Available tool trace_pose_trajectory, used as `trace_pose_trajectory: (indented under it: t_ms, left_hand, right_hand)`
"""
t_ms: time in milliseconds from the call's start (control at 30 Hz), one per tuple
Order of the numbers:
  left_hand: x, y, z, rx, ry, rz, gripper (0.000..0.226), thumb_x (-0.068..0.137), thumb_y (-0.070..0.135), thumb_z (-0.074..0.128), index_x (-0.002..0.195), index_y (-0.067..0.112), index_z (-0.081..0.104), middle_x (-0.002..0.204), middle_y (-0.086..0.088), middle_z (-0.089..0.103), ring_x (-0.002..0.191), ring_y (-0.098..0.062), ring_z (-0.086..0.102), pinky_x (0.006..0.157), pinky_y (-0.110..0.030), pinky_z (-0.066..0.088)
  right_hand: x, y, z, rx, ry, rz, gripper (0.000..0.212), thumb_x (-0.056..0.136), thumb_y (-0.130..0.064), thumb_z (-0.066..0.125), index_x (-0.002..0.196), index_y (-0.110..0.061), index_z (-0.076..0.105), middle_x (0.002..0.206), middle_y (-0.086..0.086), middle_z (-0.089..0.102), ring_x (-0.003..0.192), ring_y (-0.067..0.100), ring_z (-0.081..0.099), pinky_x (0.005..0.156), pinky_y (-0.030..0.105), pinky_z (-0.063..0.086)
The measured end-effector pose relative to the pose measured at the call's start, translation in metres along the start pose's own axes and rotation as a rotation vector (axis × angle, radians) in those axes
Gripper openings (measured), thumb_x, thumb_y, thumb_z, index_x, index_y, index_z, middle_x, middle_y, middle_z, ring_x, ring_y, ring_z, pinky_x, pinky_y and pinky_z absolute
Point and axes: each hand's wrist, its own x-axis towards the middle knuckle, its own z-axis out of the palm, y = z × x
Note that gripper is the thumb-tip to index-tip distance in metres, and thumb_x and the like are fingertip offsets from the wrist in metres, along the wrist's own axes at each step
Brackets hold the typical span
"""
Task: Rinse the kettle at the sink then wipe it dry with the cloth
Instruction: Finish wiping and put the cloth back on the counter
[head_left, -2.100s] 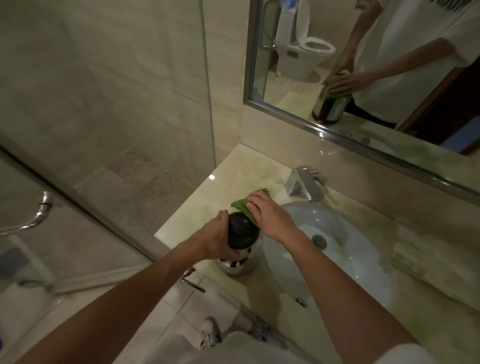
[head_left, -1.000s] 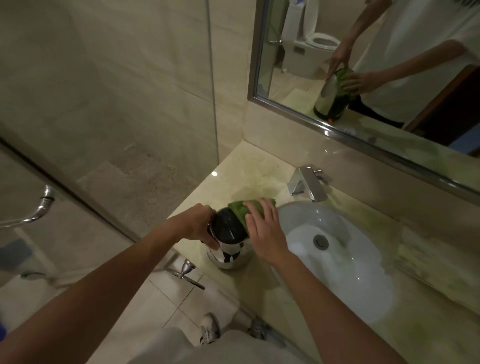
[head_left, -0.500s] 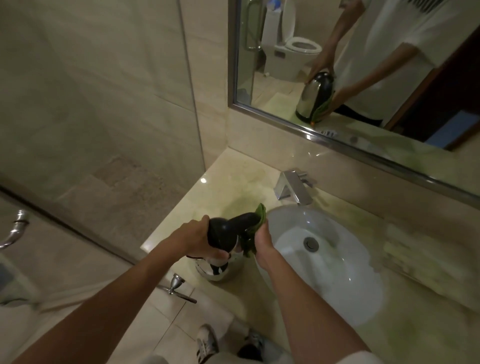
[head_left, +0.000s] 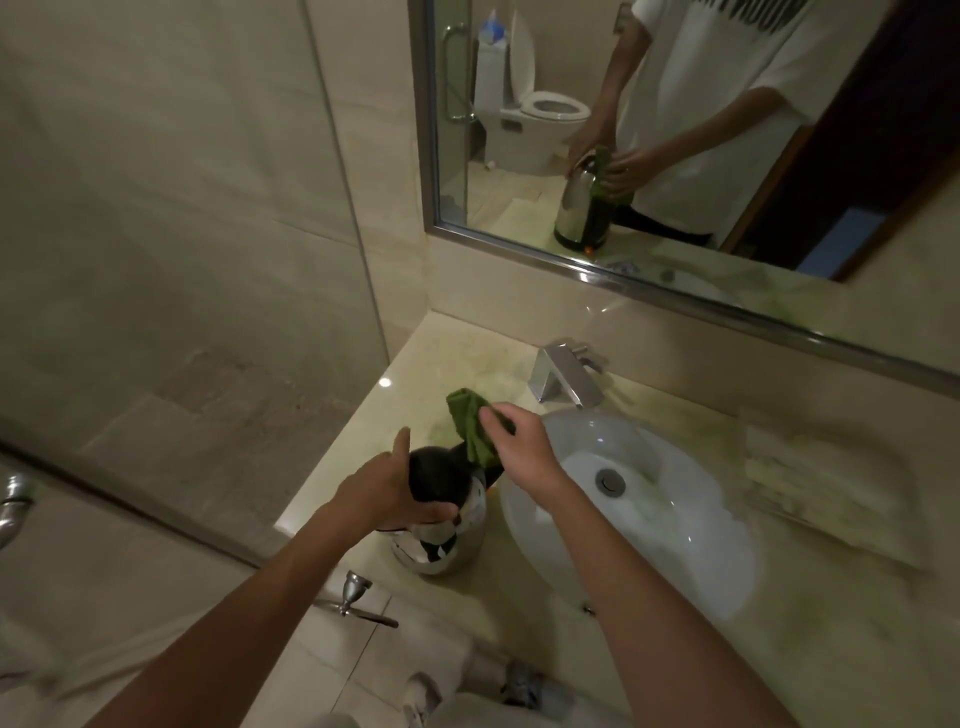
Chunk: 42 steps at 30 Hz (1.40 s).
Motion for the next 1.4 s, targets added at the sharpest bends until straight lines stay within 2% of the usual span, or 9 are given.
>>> trace_pose_trajectory:
  t_ms: [233, 367, 500, 633, 733, 867, 1000, 1167, 1400]
  left_hand:
    - [0.003, 0.051, -0.005, -0.023, 0.363, 0.579, 0.061, 0.083, 0.033, 0.066, 0.137, 0.023, 0.040, 0.140, -0.005, 0.048, 0.124, -0.023, 0.047, 0.103, -0.042, 0.044]
    - [0.010, 0.097, 0.011, -0.057, 0.242, 0.751, 0.008, 0.083, 0.014, 0.059, 0.088, 0.019, 0.055, 0.086, -0.003, 0.060, 0.076, -0.022, 0.055, 0.067, -0.039, 0.049]
    - [0.009, 0.140, 0.045, -0.266, 0.174, 0.709, 0.006, 0.080, 0.015, 0.060, 0.078, 0.014, 0.054, 0.074, -0.004, 0.059, 0.069, -0.022, 0.055, 0.061, -0.034, 0.048]
    - [0.002, 0.178, 0.086, -0.375, 0.121, 0.645, 0.008, 0.084, 0.010, 0.059, 0.080, 0.008, 0.052, 0.067, -0.001, 0.055, 0.062, -0.018, 0.056, 0.059, -0.014, 0.048]
    - [0.003, 0.208, 0.127, -0.379, -0.076, 0.566, 0.005, 0.086, 0.009, 0.059, 0.087, 0.005, 0.056, 0.075, -0.012, 0.065, 0.065, -0.024, 0.066, 0.059, -0.028, 0.056]
    - [-0.001, 0.248, 0.187, -0.287, -0.313, 0.438, 0.008, 0.085, 0.010, 0.060, 0.091, 0.006, 0.056, 0.077, -0.011, 0.066, 0.055, -0.013, 0.063, 0.047, -0.018, 0.047]
    - [-0.005, 0.283, 0.241, -0.253, -0.482, 0.325, 0.016, 0.084, 0.011, 0.061, 0.097, 0.002, 0.057, 0.077, -0.013, 0.069, 0.051, -0.017, 0.064, 0.047, -0.025, 0.050]
    - [-0.013, 0.316, 0.285, -0.179, -0.493, 0.315, 0.014, 0.088, 0.014, 0.058, 0.096, 0.003, 0.061, 0.070, -0.005, 0.067, 0.053, -0.014, 0.065, 0.047, -0.023, 0.051]
    - [-0.017, 0.332, 0.308, -0.043, -0.450, 0.365, 0.019, 0.087, 0.009, 0.053, 0.105, 0.006, 0.058, 0.096, -0.015, 0.066, 0.064, -0.018, 0.063, 0.051, -0.024, 0.050]
  right_hand:
    - [-0.040, 0.001, -0.039, -0.178, 0.012, -0.037, 0.023, 0.096, -0.030, 0.060, 0.093, -0.011, 0.071, 0.084, 0.006, 0.068, 0.078, 0.016, 0.064, 0.073, 0.029, 0.053]
    - [-0.075, 0.009, -0.069, -0.248, 0.156, 0.026, 0.016, 0.093, -0.034, 0.063, 0.084, -0.023, 0.071, 0.074, -0.007, 0.065, 0.069, 0.004, 0.059, 0.067, 0.021, 0.048]
    - [-0.110, 0.021, -0.111, -0.163, 0.298, 0.113, 0.018, 0.088, -0.037, 0.070, 0.091, -0.020, 0.074, 0.084, -0.001, 0.074, 0.080, 0.013, 0.069, 0.070, 0.028, 0.056]
    - [-0.156, 0.056, -0.159, -0.161, 0.273, 0.362, 0.034, 0.083, -0.046, 0.073, 0.086, -0.013, 0.072, 0.079, 0.005, 0.071, 0.066, 0.014, 0.065, 0.059, 0.025, 0.051]
    - [-0.194, 0.092, -0.196, -0.105, 0.340, 0.502, 0.031, 0.087, -0.034, 0.072, 0.095, -0.004, 0.069, 0.073, 0.005, 0.065, 0.058, 0.013, 0.058, 0.056, 0.025, 0.049]
    - [-0.235, 0.135, -0.243, -0.058, 0.552, 0.607, 0.025, 0.088, -0.027, 0.072, 0.086, -0.003, 0.065, 0.070, 0.006, 0.063, 0.057, 0.015, 0.057, 0.056, 0.028, 0.049]
    - [-0.263, 0.171, -0.284, -0.136, 0.568, 0.725, 0.026, 0.085, -0.031, 0.073, 0.082, -0.006, 0.066, 0.076, 0.008, 0.067, 0.066, 0.019, 0.062, 0.065, 0.035, 0.053]
    - [-0.282, 0.195, -0.323, -0.261, 0.531, 0.826, 0.022, 0.088, -0.031, 0.069, 0.083, -0.010, 0.062, 0.085, 0.008, 0.066, 0.080, 0.024, 0.063, 0.071, 0.034, 0.052]
    - [-0.285, 0.211, -0.339, -0.352, 0.431, 0.876, 0.038, 0.091, -0.026, 0.061, 0.124, -0.009, 0.052, 0.123, 0.013, 0.060, 0.107, 0.029, 0.061, 0.082, 0.032, 0.048]
